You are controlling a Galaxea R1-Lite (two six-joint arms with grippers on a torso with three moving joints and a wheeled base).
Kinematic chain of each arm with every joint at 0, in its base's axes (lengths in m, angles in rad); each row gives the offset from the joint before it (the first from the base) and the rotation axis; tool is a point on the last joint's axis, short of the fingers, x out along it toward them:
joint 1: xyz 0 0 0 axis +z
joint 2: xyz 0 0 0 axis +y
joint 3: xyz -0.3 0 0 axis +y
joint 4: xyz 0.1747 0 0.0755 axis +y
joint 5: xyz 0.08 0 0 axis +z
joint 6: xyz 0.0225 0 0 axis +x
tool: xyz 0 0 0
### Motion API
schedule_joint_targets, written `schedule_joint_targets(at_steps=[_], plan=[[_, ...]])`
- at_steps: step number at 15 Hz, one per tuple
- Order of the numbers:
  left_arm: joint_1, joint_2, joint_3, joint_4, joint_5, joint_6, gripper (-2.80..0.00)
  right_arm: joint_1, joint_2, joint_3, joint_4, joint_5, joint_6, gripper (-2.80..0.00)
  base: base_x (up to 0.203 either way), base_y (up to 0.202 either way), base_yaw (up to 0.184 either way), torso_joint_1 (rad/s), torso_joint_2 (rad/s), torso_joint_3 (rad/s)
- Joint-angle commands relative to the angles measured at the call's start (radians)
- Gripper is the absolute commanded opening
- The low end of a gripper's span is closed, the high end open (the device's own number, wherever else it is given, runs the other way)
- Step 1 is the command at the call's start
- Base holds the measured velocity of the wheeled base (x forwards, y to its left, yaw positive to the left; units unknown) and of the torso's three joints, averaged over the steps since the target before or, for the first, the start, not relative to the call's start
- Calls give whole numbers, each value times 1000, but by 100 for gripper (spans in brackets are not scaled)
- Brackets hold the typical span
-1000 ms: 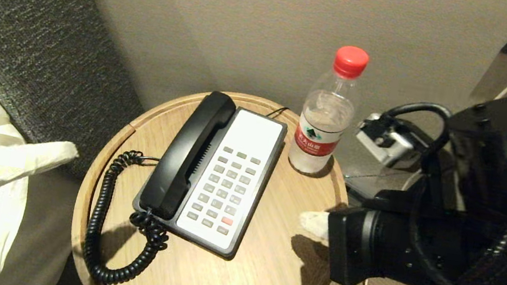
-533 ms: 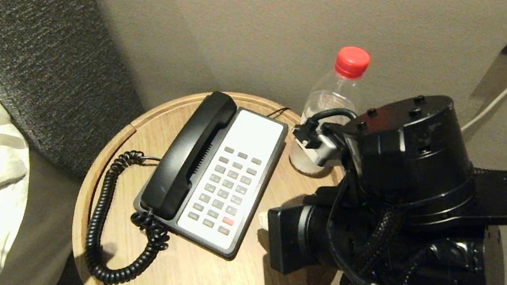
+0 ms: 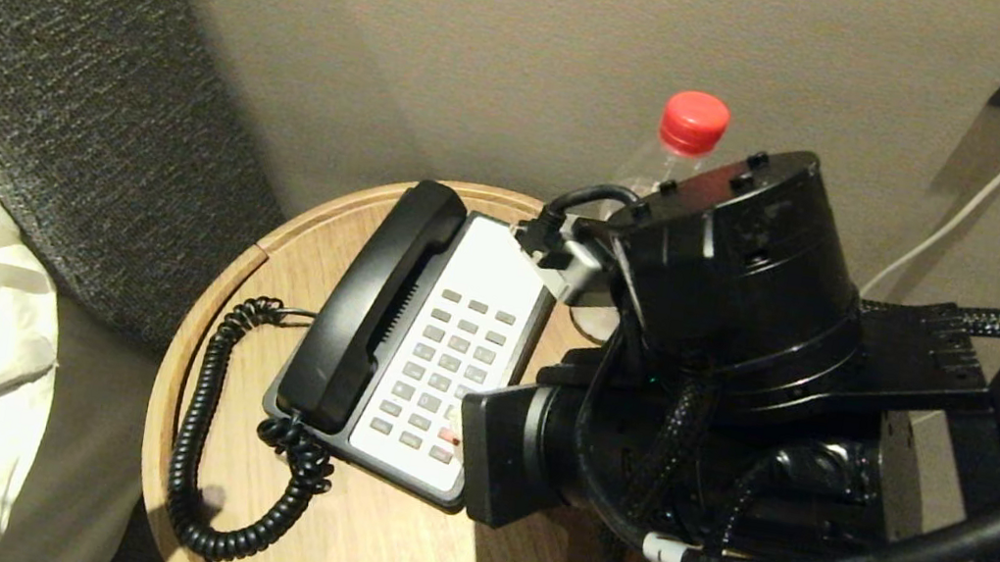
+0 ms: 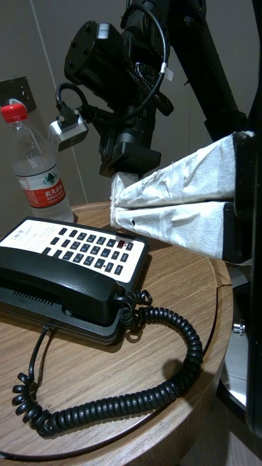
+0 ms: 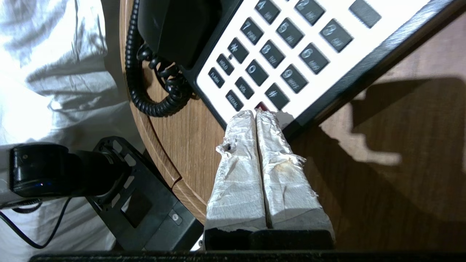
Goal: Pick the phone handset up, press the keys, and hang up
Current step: End the call using the dial pad
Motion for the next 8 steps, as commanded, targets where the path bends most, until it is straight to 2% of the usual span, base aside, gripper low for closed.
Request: schedule_joint_targets(at_steps=[1,8], plan=[[0,2,4,-1,0,-4,-280,0,19,2,1,-1,1,-280,0,0,0,0,0,0],[0,-2,15,1,-11,-5,-280,14,31,4,11,-2,3,-280,0,0,0,0,0,0]])
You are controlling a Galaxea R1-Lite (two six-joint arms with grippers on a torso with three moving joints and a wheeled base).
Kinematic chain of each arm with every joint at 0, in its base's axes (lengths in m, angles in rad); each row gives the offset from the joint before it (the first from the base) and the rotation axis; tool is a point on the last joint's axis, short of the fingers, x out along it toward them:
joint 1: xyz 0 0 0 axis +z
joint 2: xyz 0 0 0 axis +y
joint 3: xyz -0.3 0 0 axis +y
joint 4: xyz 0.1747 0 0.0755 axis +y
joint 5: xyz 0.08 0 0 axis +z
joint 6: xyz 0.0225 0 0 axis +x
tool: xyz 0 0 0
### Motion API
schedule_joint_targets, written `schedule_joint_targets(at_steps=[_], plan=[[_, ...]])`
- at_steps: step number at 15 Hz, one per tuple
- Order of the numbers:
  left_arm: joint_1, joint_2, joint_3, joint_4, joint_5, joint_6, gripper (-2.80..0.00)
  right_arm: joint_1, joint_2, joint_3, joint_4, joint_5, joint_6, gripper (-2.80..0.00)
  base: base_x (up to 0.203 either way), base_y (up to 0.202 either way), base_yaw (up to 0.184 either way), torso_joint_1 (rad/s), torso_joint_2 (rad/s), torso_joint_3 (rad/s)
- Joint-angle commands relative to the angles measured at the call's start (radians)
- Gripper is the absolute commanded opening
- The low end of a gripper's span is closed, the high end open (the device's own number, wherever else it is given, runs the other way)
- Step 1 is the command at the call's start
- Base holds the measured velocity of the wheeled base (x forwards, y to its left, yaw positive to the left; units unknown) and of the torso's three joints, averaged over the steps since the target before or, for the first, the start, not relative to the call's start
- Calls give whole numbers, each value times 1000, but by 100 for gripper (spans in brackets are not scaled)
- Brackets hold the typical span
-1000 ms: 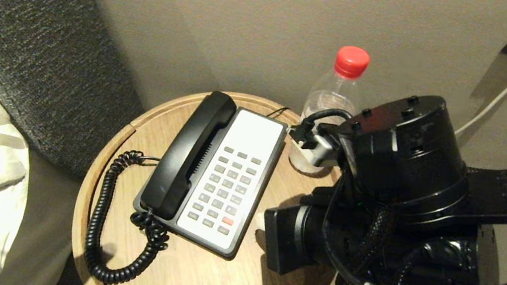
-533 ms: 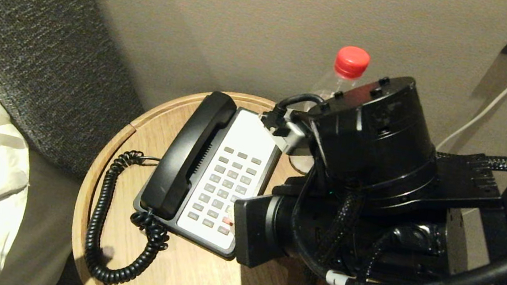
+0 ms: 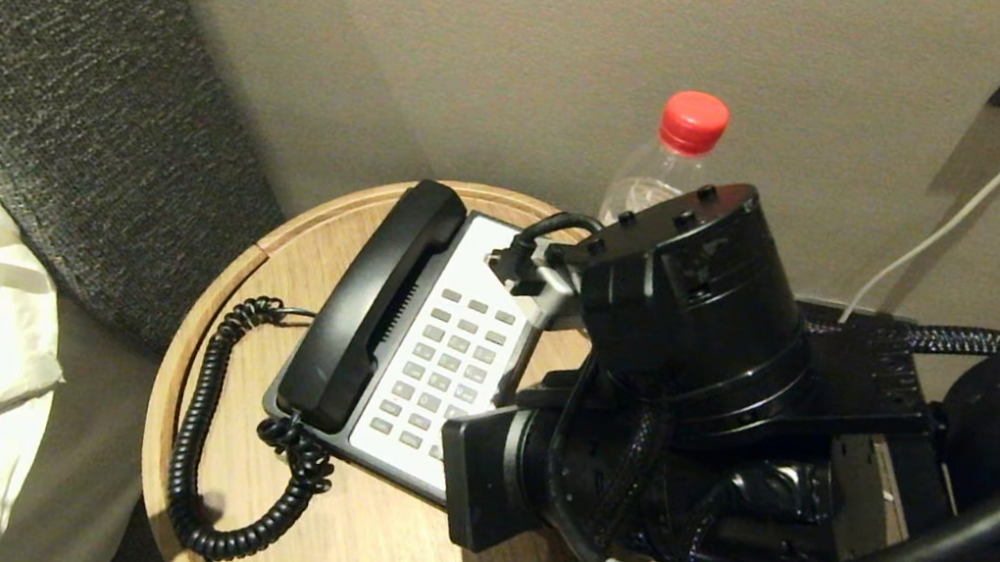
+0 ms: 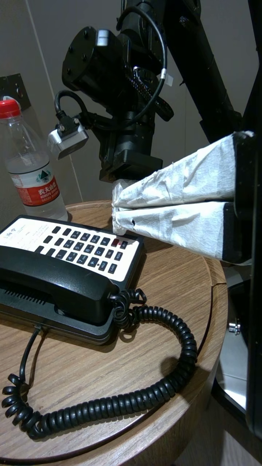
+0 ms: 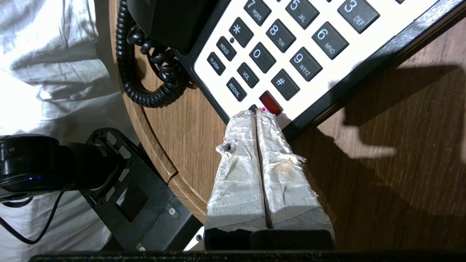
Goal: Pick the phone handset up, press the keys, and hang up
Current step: End the call using the dial pad
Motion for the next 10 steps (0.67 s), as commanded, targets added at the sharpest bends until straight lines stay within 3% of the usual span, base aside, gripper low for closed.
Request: schedule_joint_targets(at_steps=[1,10], plan=[[0,0,2,0,-1,-4,-280,1,8,2,3,-1,2,-280,0,0,0,0,0,0],[0,0,21,-4,-5,-3,-280,-1,34,6,-6,-5,-1,-280,0,0,0,0,0,0]])
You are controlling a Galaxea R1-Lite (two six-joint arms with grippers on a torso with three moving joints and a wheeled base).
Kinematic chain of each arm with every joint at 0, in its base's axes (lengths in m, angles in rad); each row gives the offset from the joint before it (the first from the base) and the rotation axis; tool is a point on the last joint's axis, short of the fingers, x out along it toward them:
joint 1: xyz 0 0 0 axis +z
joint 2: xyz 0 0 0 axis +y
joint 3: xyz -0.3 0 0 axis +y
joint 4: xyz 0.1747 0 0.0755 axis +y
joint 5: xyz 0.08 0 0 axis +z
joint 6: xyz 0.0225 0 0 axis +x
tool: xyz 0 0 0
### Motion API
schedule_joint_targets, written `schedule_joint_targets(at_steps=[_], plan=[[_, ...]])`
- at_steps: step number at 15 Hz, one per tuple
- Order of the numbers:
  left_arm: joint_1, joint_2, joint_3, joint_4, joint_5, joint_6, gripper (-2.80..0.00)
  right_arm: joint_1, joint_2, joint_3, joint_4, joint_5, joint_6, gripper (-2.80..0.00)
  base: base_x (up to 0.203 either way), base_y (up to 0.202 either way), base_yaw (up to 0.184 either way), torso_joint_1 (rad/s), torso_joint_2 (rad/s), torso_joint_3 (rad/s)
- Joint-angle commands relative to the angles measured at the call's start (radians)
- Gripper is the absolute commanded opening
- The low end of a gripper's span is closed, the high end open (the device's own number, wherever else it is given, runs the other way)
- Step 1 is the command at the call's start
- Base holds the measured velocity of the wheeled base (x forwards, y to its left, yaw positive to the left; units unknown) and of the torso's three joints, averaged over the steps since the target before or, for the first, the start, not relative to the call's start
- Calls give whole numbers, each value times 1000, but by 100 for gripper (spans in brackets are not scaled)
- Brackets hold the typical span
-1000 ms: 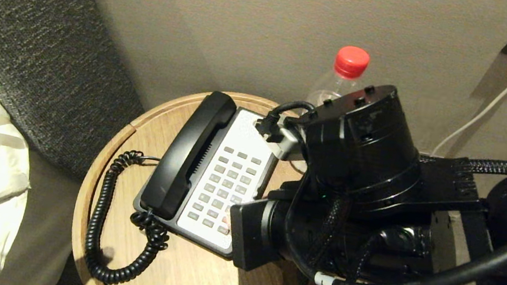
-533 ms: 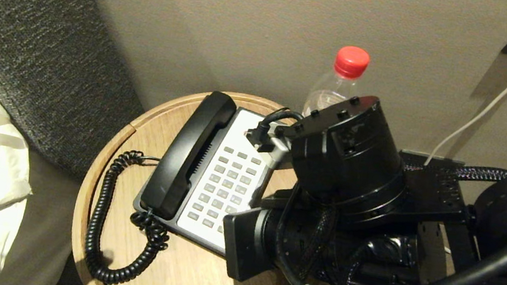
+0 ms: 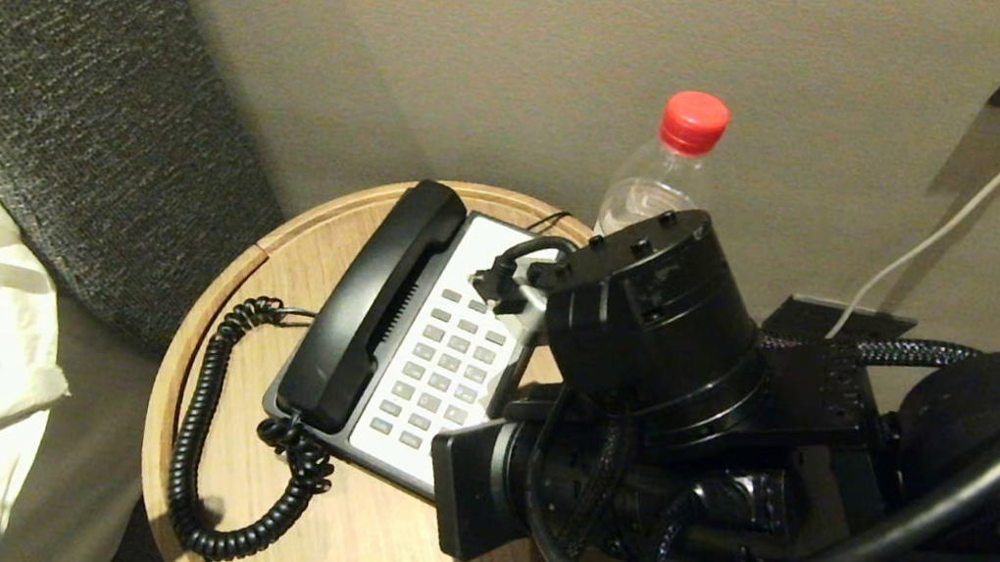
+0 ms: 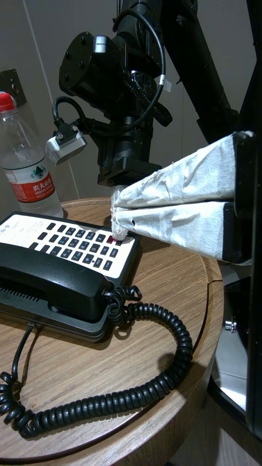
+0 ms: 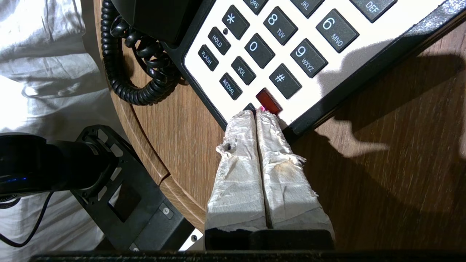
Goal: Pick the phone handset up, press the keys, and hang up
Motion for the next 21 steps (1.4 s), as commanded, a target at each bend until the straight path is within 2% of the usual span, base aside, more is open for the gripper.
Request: schedule_joint_targets(at_steps=[1,9,16,18,21], plan=[[0,3,3,-2,-1,-4,-280,-1,5,1,1,-1,2,-280,0,0,0,0,0,0],[0,2,5,1,-1,-4,-280,-1,3,2,0,-3,-1,-280,0,0,0,0,0,0],[6,-9,37,-4,7,-6,-280,1,-141,-11,53,-47,-1,-280,0,0,0,0,0,0],[44,5,42,-7,11,-6,-280,5,-202,7,69,-64,1,-280,0,0,0,0,0,0],[140,23,27,-8,12,-3,-280,26,-276,63,67,-100,6,-280,0,0,0,0,0,0]])
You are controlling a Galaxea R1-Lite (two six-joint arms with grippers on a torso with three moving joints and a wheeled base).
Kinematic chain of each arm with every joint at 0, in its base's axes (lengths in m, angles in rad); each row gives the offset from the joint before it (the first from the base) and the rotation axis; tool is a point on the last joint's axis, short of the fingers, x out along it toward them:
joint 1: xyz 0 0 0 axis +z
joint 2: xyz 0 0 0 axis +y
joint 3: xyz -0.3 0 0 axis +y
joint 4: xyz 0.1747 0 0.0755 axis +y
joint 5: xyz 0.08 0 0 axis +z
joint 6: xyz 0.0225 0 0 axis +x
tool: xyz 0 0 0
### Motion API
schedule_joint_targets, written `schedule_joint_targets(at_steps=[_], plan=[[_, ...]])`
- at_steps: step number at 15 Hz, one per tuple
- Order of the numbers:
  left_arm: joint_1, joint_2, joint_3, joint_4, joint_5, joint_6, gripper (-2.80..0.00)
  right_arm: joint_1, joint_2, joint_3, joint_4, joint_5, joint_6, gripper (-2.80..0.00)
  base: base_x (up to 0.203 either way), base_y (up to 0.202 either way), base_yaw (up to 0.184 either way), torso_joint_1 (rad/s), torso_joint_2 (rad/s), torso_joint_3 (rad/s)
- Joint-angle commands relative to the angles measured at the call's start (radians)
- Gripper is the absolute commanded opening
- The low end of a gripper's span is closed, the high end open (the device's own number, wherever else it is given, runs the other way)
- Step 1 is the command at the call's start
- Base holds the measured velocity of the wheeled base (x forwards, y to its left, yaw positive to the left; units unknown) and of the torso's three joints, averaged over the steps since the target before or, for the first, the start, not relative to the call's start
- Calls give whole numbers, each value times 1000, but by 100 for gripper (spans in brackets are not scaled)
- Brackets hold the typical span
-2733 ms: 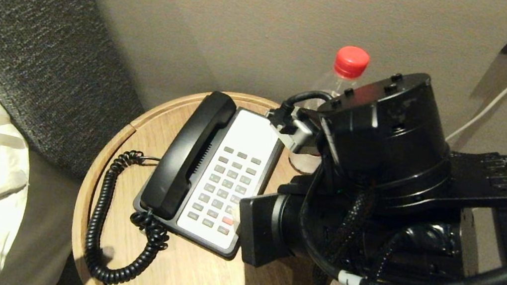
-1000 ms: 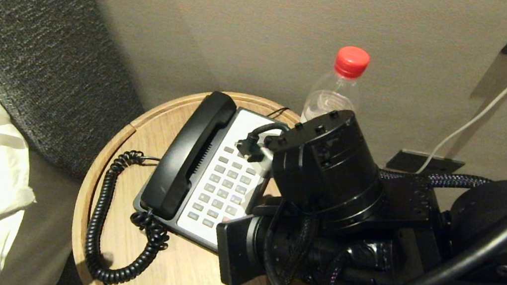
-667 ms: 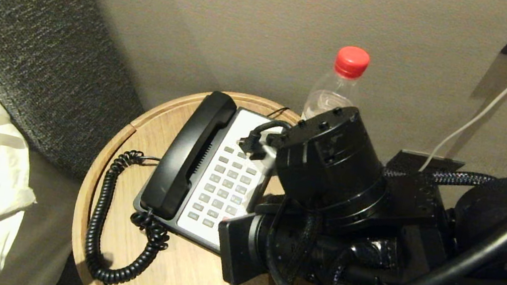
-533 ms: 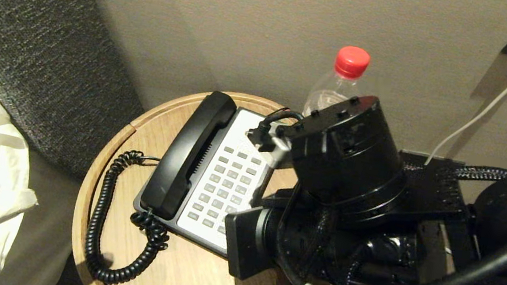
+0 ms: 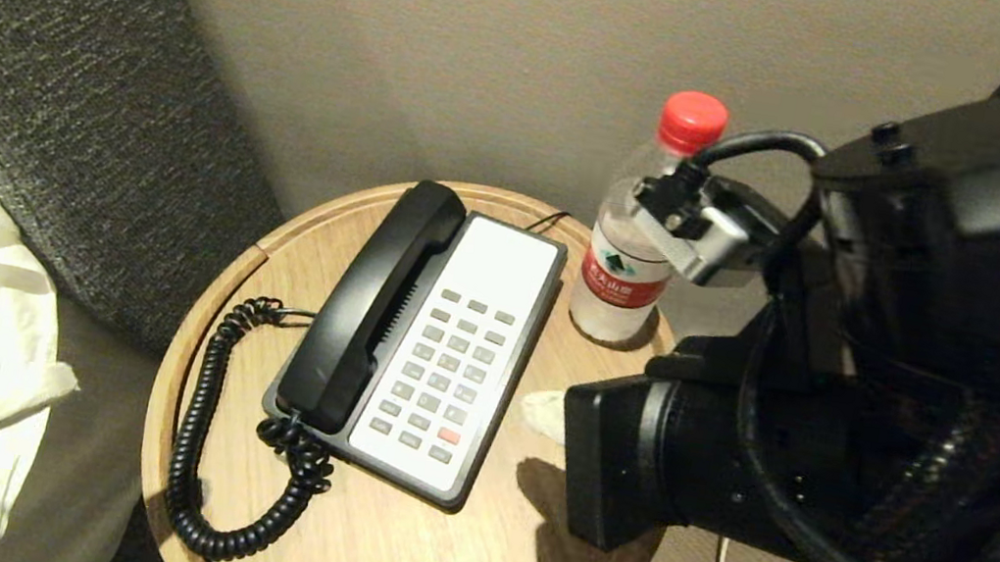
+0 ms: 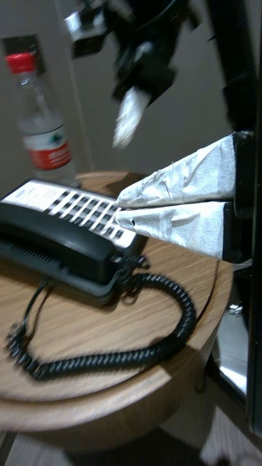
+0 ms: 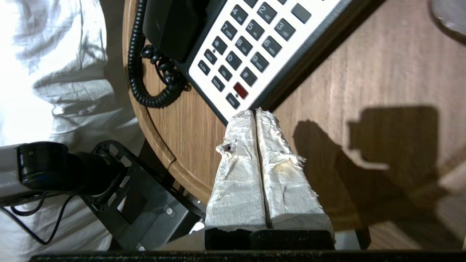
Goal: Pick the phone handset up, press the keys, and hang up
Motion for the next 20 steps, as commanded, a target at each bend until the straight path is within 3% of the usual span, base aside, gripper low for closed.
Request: schedule_joint_targets(at_steps=[1,5,12,17,20], plan=[[83,7,-2,3,-3,-1,-280,18,-79,35,-2,-12,5,-280,0,0,0,0,0,0],[236,2,-12,5,43,0,-280,26,-138,55,1,-47,15,-280,0,0,0,0,0,0],[408,-104,60,16,119,-2,-280,25,-217,107,6,-74,31,-280,0,0,0,0,0,0],[424,-206,149,34,116,8,-280,27,-257,117,34,-105,41,-280,0,0,0,0,0,0],[466,-231,122,85,122,8,-280,26,-286,155,33,-119,43,-280,0,0,0,0,0,0]])
